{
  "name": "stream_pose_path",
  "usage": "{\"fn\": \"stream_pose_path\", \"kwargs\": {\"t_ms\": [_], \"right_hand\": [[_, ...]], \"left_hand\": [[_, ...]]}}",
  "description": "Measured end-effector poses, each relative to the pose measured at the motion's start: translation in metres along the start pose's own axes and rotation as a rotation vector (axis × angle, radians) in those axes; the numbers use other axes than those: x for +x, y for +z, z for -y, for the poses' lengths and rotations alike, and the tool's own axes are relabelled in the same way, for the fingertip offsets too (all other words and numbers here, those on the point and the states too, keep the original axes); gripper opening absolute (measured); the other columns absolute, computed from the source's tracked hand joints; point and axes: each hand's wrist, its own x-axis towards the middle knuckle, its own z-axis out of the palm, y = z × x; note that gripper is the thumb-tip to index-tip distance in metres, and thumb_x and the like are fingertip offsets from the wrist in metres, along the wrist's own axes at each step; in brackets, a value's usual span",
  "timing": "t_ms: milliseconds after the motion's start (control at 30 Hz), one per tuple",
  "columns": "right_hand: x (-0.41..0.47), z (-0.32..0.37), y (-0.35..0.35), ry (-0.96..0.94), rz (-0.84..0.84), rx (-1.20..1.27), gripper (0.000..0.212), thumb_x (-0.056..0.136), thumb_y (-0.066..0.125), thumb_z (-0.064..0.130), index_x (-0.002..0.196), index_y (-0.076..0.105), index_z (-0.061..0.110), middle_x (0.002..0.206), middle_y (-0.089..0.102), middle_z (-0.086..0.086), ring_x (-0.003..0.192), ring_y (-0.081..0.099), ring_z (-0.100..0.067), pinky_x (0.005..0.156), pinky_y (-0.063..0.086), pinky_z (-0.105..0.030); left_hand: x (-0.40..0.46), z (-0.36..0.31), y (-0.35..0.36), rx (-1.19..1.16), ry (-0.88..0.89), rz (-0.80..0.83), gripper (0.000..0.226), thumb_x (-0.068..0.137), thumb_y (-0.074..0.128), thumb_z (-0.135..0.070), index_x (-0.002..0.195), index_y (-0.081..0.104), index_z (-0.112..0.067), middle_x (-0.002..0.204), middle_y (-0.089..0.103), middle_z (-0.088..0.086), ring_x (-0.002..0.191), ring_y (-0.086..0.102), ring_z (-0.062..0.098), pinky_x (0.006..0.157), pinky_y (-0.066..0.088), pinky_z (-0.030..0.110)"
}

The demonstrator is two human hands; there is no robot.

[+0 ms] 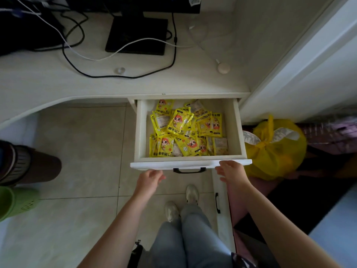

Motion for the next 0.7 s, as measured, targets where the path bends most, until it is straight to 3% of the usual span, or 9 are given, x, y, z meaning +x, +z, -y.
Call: {"fn": "stream_pose_path", "kwargs": {"t_ms": [100,267,367,433,500,567,633,700], "right_hand": [[0.002,-0.009,-0.003,0.190,-0.001,0.173,0.027,0.095,0.051,0.020,0.115,0.058,0.003,0.095,0.069,-0.011,0.090,0.067,-0.029,0.086,0.054,-0.045],[0.012,0.001,-0.003,0.323,-0.003,0.404,0.040,0.096,0.053,0.026,0.127,0.046,0.002,0.101,0.061,-0.018,0.085,0.066,-0.037,0.067,0.057,-0.046],[0.018,0.014,-0.002,0.329,-0.002,0.455,0.036,0.097,0.052,0.024,0.126,0.042,0.004,0.101,0.057,-0.019,0.080,0.065,-0.036,0.058,0.057,-0.046],[0.020,0.019,0.000,0.335,0.009,0.488,0.029,0.097,0.050,0.015,0.121,0.041,0.002,0.104,0.056,-0.022,0.088,0.064,-0.037,0.047,0.058,-0.040],[0.023,0.021,0.002,0.348,0.014,0.550,0.023,0.096,0.048,0.007,0.117,0.040,0.002,0.116,0.054,-0.026,0.105,0.060,-0.040,0.041,0.056,-0.039],[0.026,0.024,0.004,0.380,-0.001,0.585,0.026,0.096,0.048,0.003,0.120,0.040,0.001,0.123,0.052,-0.027,0.110,0.058,-0.044,0.042,0.056,-0.042],[0.029,0.028,0.007,0.408,-0.043,0.592,0.030,0.095,0.047,-0.001,0.124,0.040,0.000,0.120,0.054,-0.027,0.108,0.059,-0.044,0.054,0.057,-0.048],[0.031,0.032,0.009,0.432,-0.067,0.585,0.025,0.094,0.047,-0.005,0.117,0.041,0.001,0.112,0.055,-0.027,0.106,0.060,-0.044,0.069,0.056,-0.051]], "left_hand": [[0.004,0.005,-0.006,-0.148,-0.188,0.028,0.033,0.096,0.053,-0.030,0.115,0.061,-0.004,0.101,0.071,0.008,0.095,0.066,0.024,0.078,0.054,0.032],[0.014,-0.011,-0.005,-0.643,-0.407,0.106,0.049,0.096,0.054,-0.026,0.139,0.037,-0.009,0.134,0.052,0.023,0.107,0.062,0.036,0.089,0.052,0.044],[0.021,-0.022,0.002,-0.765,-0.428,0.049,0.045,0.098,0.051,-0.017,0.140,0.038,-0.008,0.141,0.045,0.024,0.110,0.060,0.039,0.097,0.049,0.046],[0.024,-0.027,0.003,-0.849,-0.447,0.033,0.041,0.096,0.053,-0.010,0.135,0.041,-0.004,0.140,0.043,0.027,0.115,0.057,0.041,0.099,0.048,0.047],[0.027,-0.031,0.001,-0.901,-0.458,0.056,0.026,0.093,0.056,-0.004,0.118,0.048,0.000,0.135,0.043,0.030,0.119,0.054,0.043,0.091,0.052,0.048],[0.030,-0.033,-0.001,-0.888,-0.473,0.080,0.014,0.093,0.056,-0.002,0.106,0.052,0.002,0.130,0.047,0.034,0.117,0.054,0.048,0.075,0.059,0.044],[0.033,-0.034,-0.002,-0.852,-0.482,0.068,0.012,0.093,0.054,-0.001,0.105,0.053,0.003,0.126,0.049,0.037,0.112,0.056,0.051,0.063,0.061,0.043],[0.034,-0.036,0.000,-0.834,-0.479,0.031,0.014,0.094,0.053,0.001,0.107,0.051,0.004,0.123,0.052,0.037,0.108,0.058,0.051,0.060,0.061,0.043]]}}
